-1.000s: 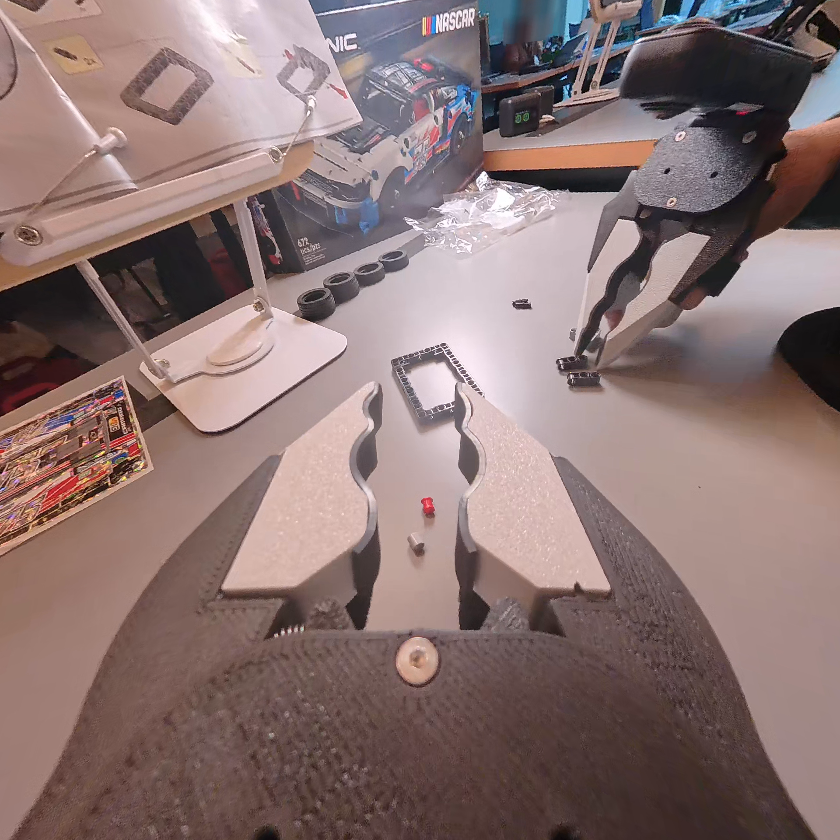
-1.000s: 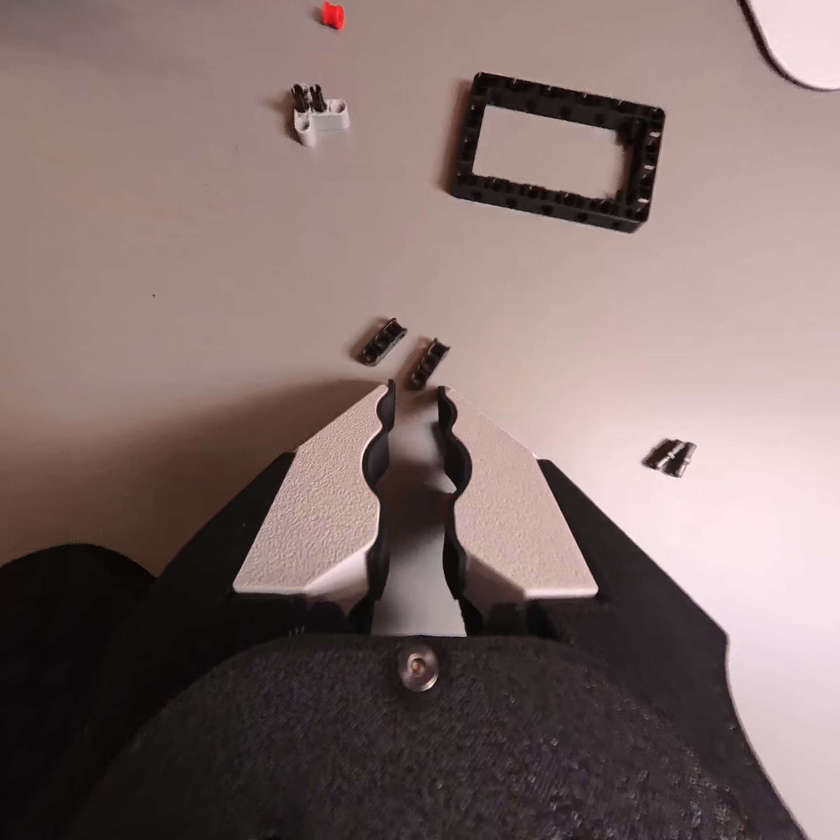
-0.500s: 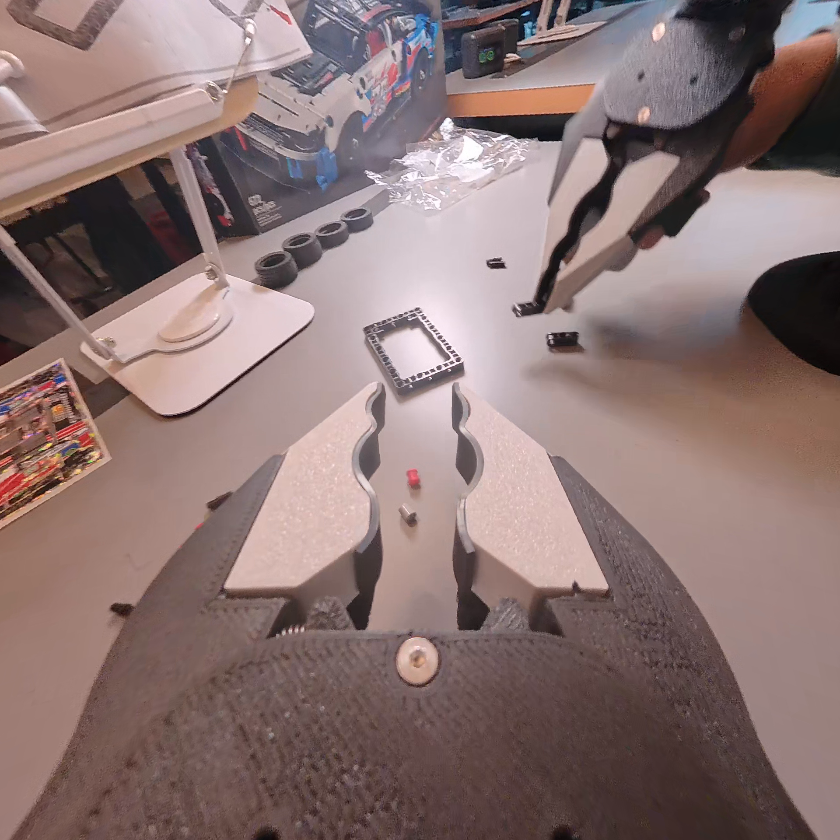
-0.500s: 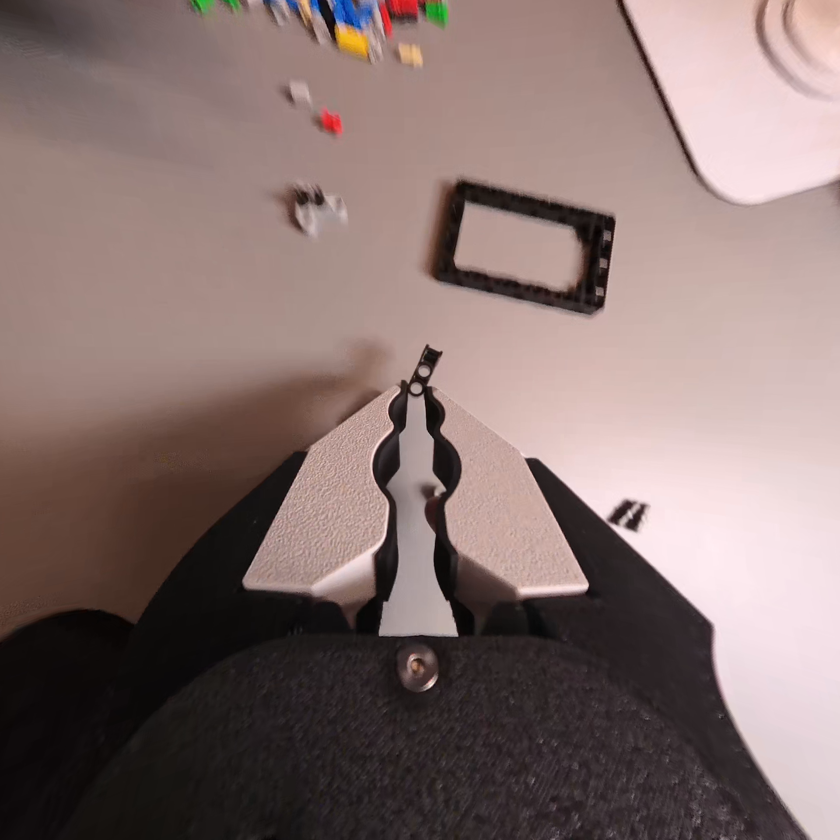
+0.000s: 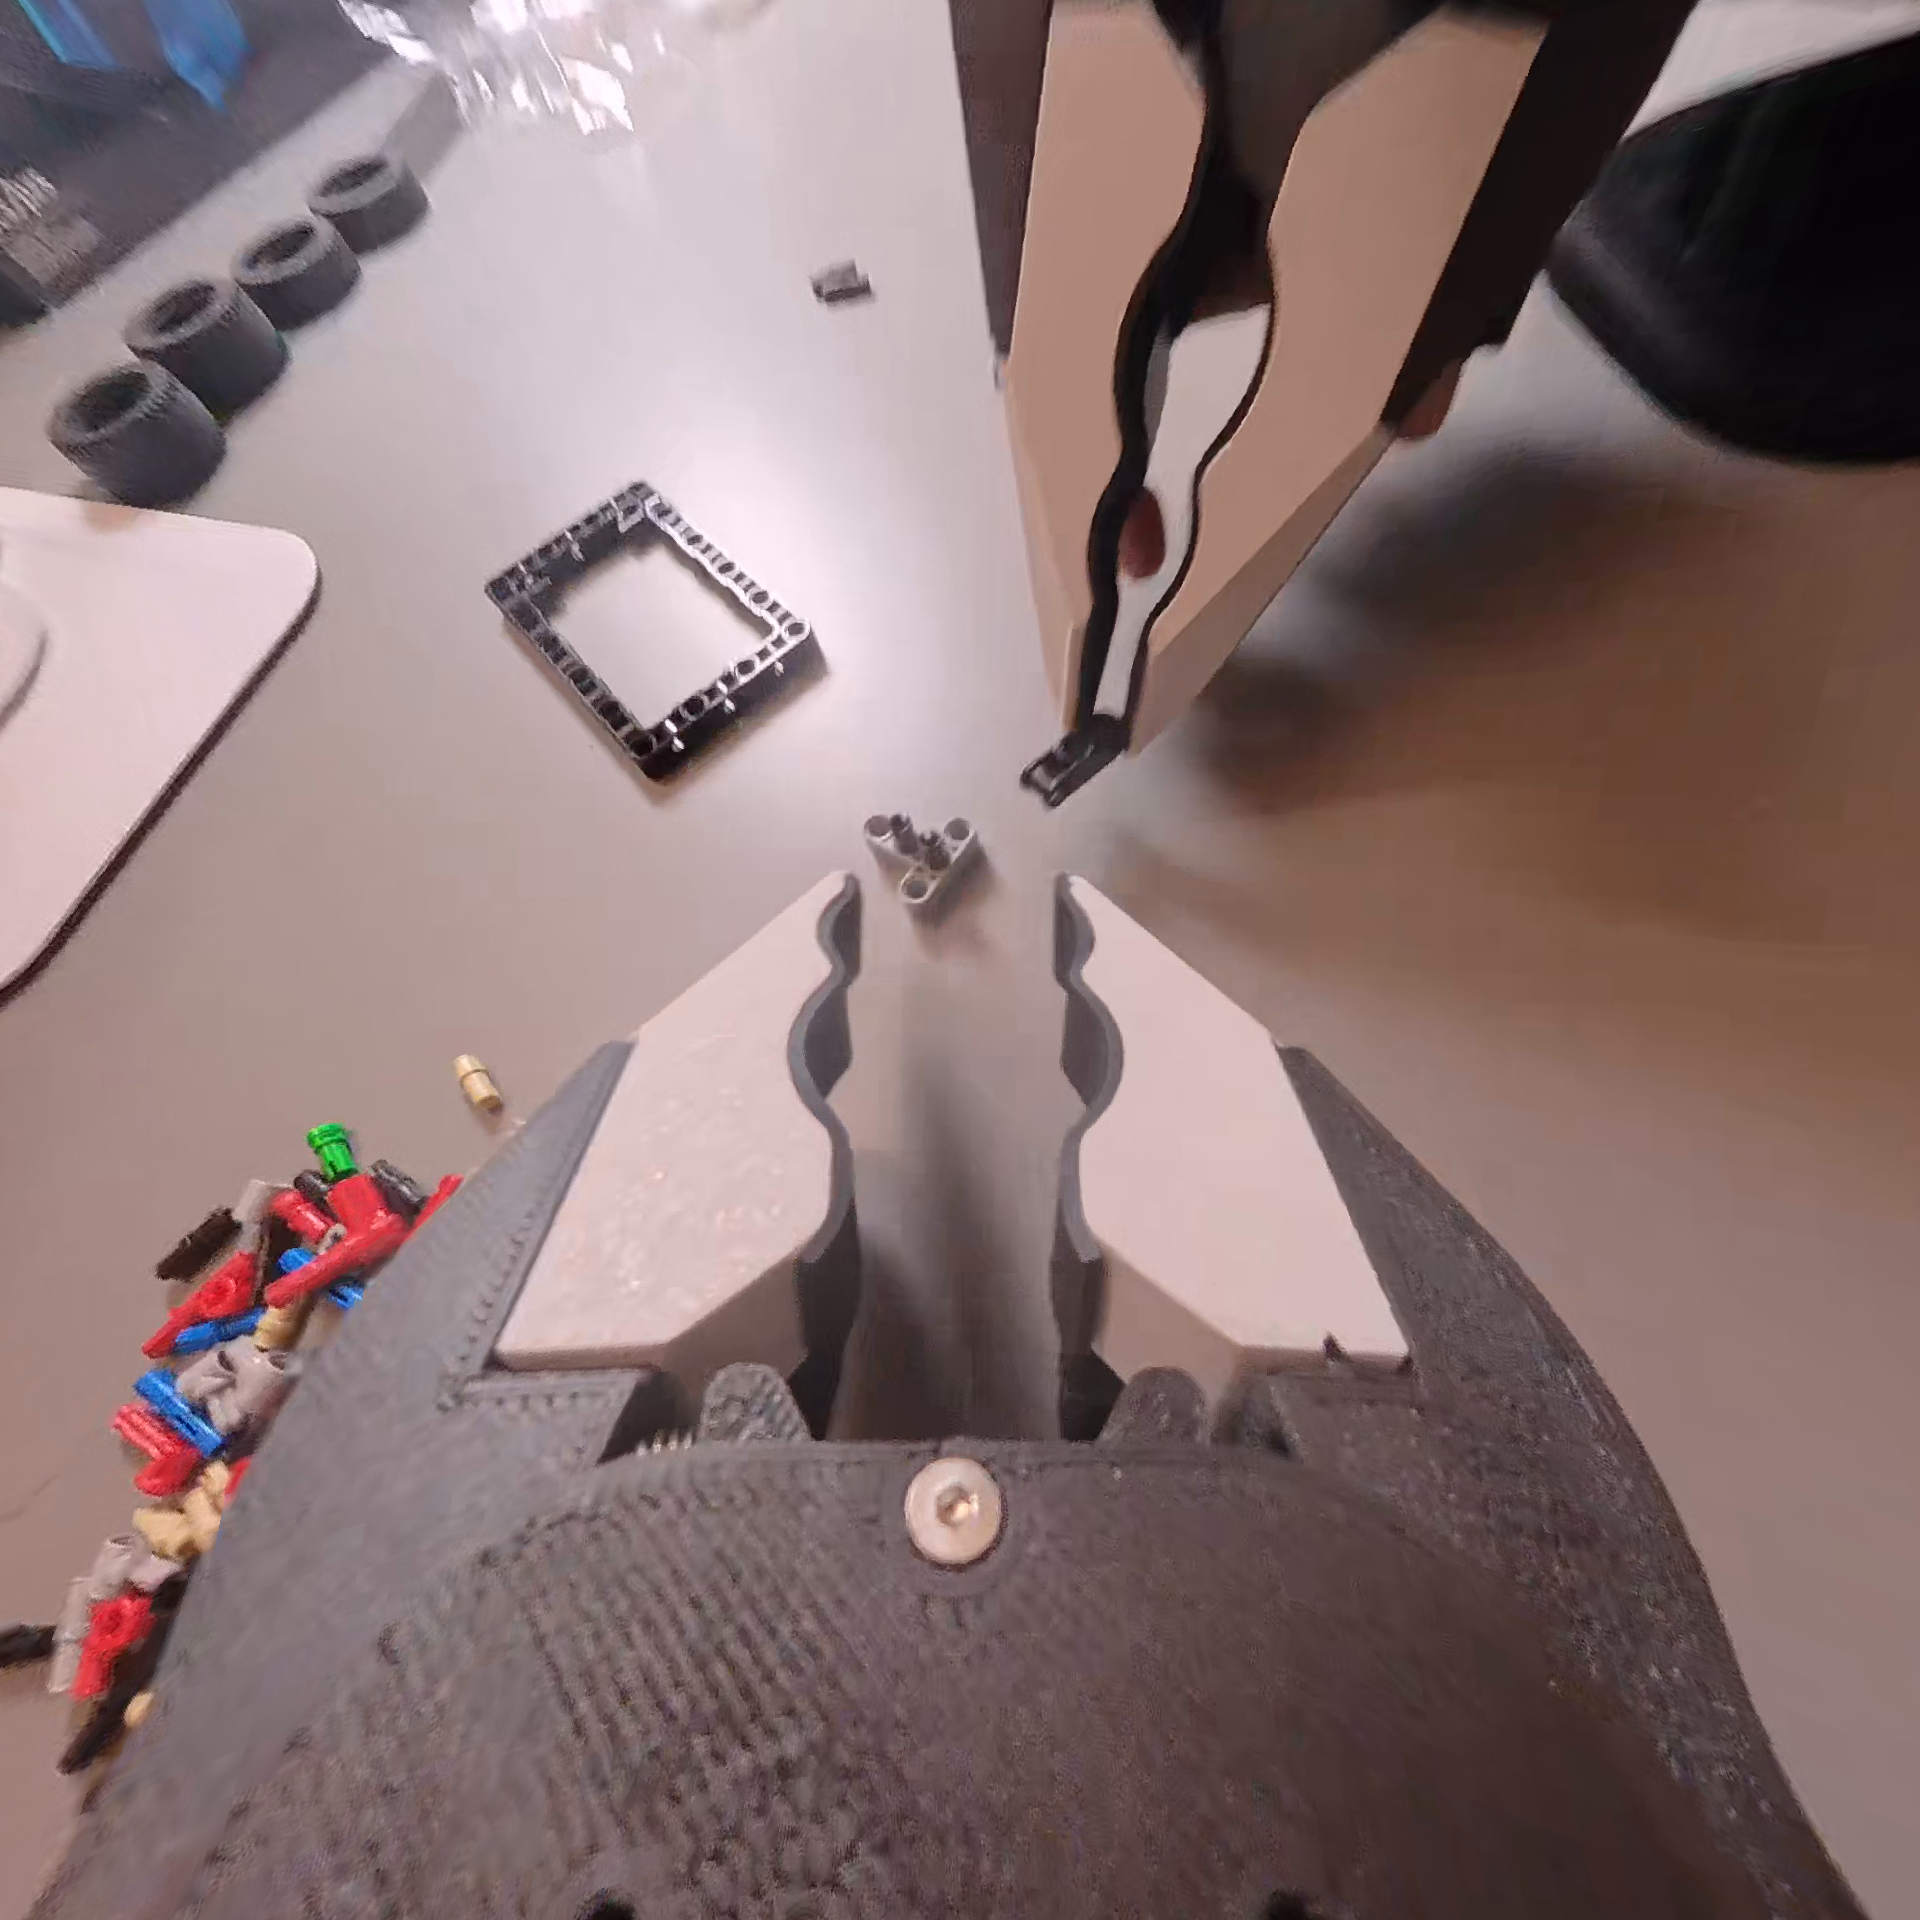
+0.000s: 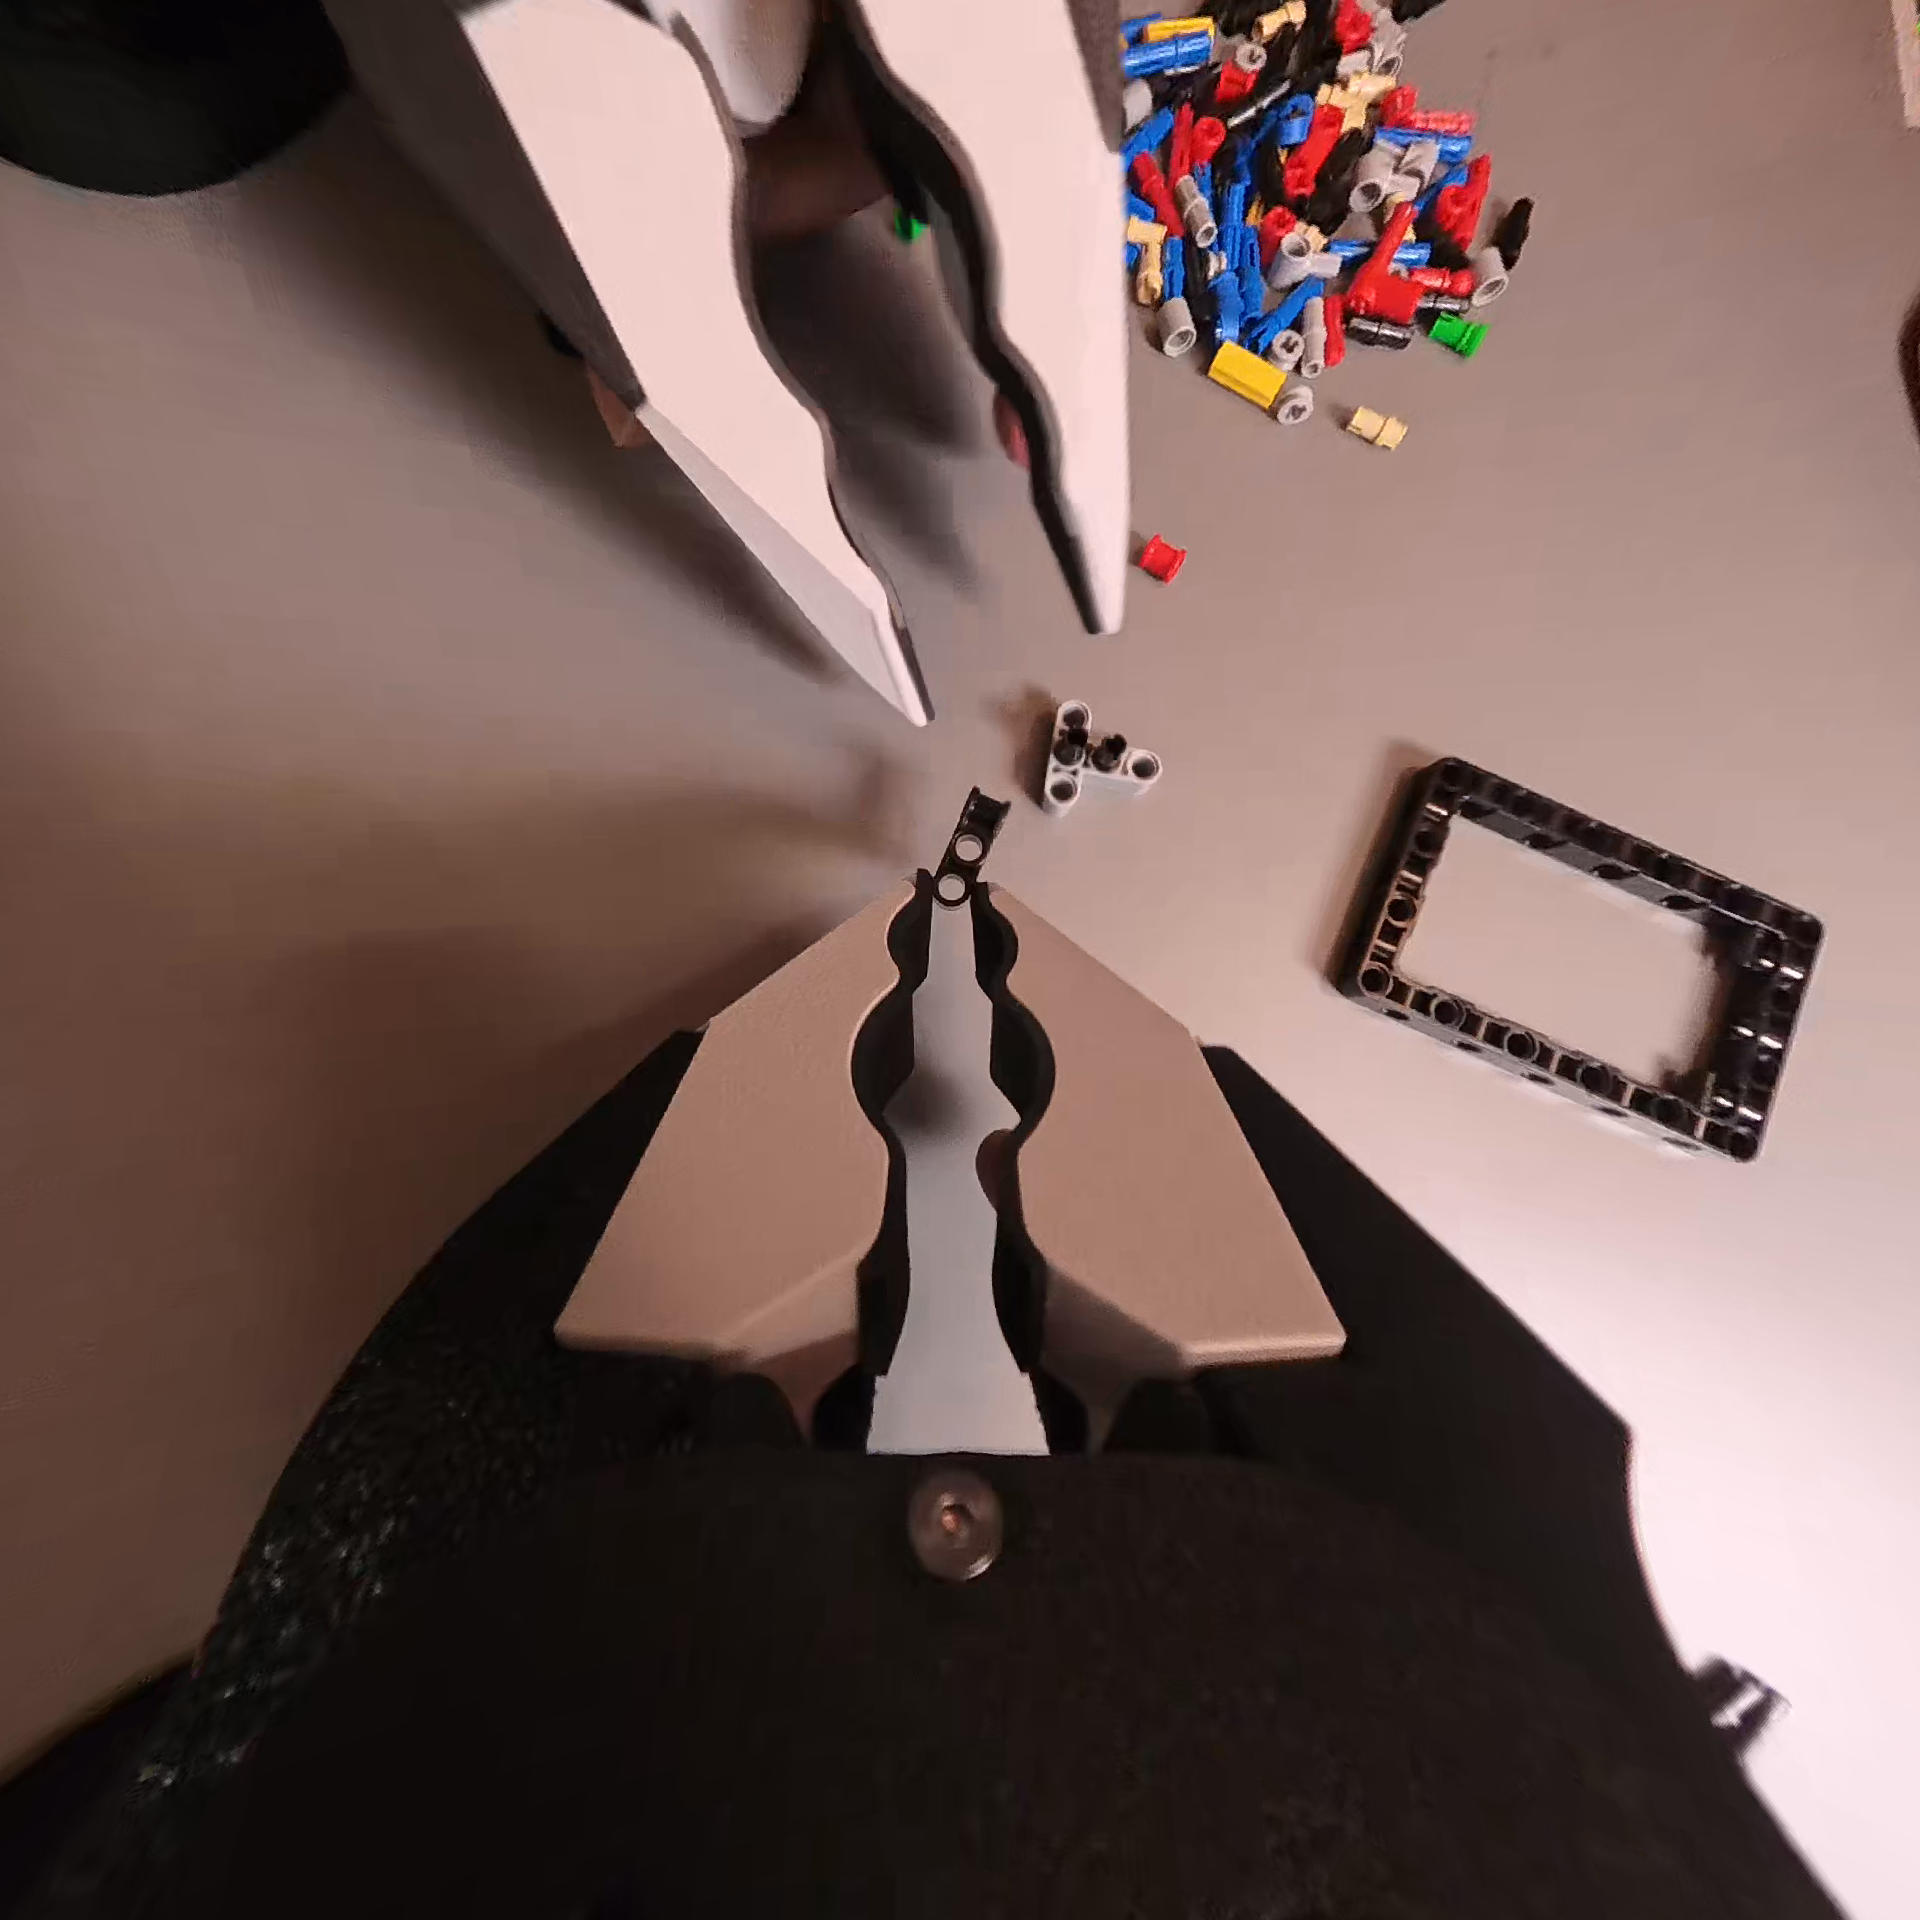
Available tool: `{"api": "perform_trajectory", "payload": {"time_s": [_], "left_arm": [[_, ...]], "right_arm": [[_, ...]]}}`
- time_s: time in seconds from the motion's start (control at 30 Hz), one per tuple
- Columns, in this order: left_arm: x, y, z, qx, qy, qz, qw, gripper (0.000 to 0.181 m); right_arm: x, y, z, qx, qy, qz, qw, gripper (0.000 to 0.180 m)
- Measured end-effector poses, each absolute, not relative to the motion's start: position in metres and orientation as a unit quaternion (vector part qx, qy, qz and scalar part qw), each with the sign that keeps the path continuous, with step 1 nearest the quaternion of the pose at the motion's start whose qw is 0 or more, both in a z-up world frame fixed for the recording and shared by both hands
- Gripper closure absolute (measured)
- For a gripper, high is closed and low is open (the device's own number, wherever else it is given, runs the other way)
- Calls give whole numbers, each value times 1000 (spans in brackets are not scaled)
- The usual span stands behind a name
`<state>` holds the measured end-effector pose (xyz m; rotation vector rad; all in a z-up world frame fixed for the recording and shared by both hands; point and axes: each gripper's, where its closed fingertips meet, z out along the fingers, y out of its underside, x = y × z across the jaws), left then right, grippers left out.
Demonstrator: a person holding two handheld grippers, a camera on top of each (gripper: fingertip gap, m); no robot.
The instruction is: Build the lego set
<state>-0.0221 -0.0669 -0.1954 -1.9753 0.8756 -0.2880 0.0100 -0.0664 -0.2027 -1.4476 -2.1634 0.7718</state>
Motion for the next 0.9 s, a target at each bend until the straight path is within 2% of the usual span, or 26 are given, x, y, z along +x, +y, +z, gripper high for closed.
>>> {"api": "perform_trajectory", "payload": {"time_s": [0.03,0.1,0.27,0.47,0.7,0.9], "left_arm": [[-24,-63,-201,-807,369,-110,447,137],[-24,-59,-208,-813,393,-118,413,129],[-17,-55,-207,-804,439,-154,370,144],[-7,-59,-211,-792,492,-163,323,146],[-14,-56,-215,-791,509,-141,307,151],[-14,-50,-215,-791,507,-138,313,165]], "right_arm": [[12,-66,-202,-522,-778,279,211,175],[15,-65,-201,-524,-776,278,213,175],[27,-61,-198,-539,-760,287,222,174],[40,-52,-194,-562,-732,307,233,174],[48,-54,-190,-569,-717,320,245,174],[47,-54,-189,-569,-713,326,248,174]]}}
